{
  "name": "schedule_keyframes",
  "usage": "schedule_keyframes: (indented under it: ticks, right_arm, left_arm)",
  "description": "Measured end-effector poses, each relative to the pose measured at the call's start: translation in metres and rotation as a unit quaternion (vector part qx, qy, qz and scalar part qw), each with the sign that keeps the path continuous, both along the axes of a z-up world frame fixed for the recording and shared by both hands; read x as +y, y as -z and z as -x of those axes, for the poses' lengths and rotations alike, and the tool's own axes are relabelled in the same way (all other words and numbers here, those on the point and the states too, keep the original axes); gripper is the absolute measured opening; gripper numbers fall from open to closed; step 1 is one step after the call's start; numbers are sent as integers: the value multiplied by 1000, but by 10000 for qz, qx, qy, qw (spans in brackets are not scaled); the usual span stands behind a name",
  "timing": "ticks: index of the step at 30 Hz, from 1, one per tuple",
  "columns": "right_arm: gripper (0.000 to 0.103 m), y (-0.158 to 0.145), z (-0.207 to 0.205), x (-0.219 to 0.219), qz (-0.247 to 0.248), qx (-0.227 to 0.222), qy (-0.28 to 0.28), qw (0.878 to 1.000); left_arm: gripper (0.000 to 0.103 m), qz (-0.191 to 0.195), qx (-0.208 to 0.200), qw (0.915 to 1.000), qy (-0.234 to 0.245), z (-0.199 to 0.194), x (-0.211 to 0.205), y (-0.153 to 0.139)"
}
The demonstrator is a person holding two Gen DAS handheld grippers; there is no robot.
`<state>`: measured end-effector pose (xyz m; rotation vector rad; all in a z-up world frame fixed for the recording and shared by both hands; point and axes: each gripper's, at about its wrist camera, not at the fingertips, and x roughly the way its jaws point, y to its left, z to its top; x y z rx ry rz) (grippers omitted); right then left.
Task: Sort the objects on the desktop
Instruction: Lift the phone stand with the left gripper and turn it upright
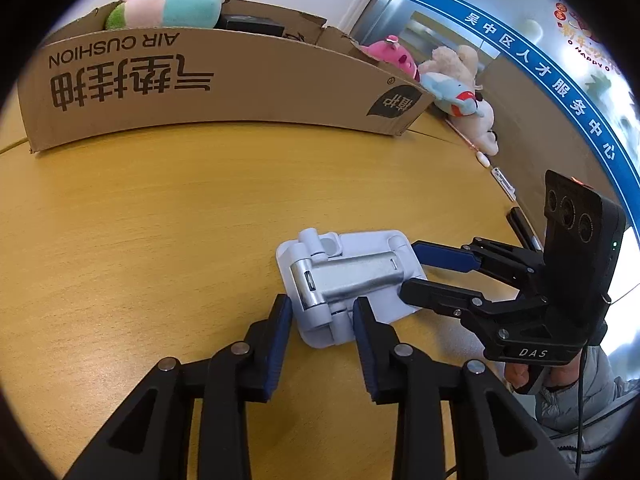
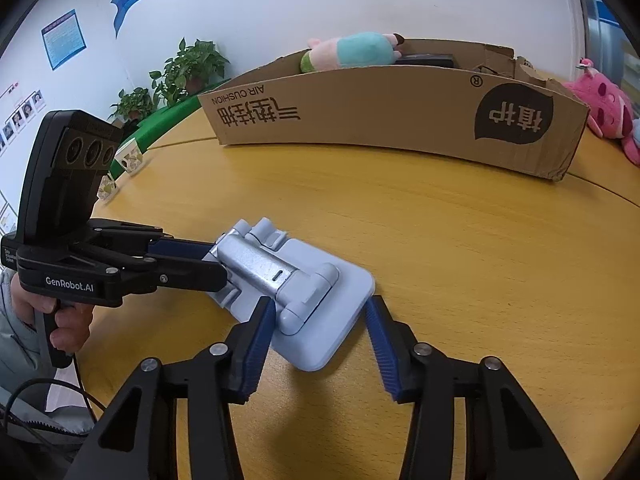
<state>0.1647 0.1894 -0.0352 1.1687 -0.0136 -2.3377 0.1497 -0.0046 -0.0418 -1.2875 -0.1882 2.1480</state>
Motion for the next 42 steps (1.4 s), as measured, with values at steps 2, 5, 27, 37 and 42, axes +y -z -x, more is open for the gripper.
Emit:
schedule_keyframes:
  ticks: [2, 5, 27, 37, 42]
  right_arm:
    - [44, 0, 2, 0, 28, -36, 76, 10000]
    - [44, 1, 3, 1, 85, -65, 180, 9998]
    - [40, -51, 12, 0, 351, 541, 378, 9972]
    - [40, -110, 37, 3, 379, 1249, 447, 9904]
    - [40, -140, 56, 1, 433, 1583, 435, 9855]
  left_arm:
    - [31, 93, 68, 9999, 3, -1, 3, -1]
    - [31, 69, 46, 9999, -103, -2, 2, 0]
    - [29, 80, 588, 9970, -497, 7, 5, -54]
    - [29, -4, 1286, 9901, -554, 35, 6, -116]
    - [29, -53, 1624, 9848, -610, 53, 5, -144]
